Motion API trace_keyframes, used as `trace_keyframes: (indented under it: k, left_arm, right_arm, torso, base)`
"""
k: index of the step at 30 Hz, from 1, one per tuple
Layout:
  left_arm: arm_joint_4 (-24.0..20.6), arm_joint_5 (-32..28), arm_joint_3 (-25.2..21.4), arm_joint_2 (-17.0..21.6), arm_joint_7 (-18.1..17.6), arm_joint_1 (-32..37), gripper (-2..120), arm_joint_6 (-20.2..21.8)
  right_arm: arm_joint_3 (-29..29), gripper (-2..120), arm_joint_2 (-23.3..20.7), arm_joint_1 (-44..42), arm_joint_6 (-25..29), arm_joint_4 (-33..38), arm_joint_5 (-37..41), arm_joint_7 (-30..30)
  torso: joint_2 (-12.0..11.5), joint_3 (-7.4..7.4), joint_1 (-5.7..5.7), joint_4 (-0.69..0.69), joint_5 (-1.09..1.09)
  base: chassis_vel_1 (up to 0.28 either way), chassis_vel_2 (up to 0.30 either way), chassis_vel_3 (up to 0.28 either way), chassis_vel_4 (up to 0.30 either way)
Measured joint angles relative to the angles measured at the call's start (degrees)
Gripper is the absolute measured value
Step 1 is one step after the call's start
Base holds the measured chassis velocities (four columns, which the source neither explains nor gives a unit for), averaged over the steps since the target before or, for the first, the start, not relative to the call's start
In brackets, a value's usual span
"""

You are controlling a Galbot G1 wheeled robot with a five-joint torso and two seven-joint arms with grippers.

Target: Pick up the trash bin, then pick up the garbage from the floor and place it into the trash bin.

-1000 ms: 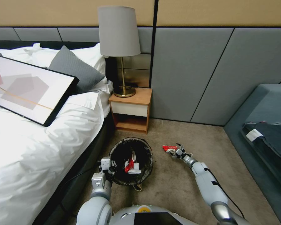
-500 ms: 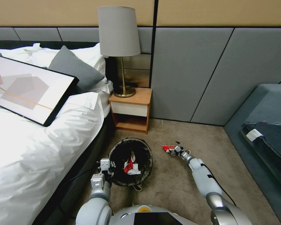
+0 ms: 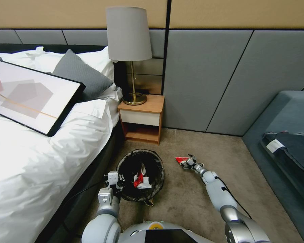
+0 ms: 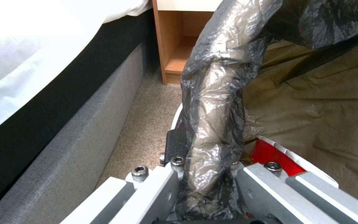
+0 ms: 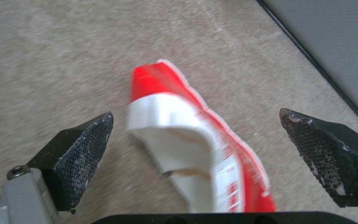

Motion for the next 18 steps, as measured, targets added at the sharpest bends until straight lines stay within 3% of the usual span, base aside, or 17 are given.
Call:
trace_keyframes:
  k: [18]
  left_arm:
    - [0.2,0.0,0.1,0.1,0.0,0.0,0,-0.1]
  right_arm:
    - [0.3,100,1.2,3.6,-1.2,-5.7,2.3,1.8]
  torso:
    - [0.0,0.0,0.0,0.02,0.0]
  base:
    - [0.0,0.0,0.0,0.0]
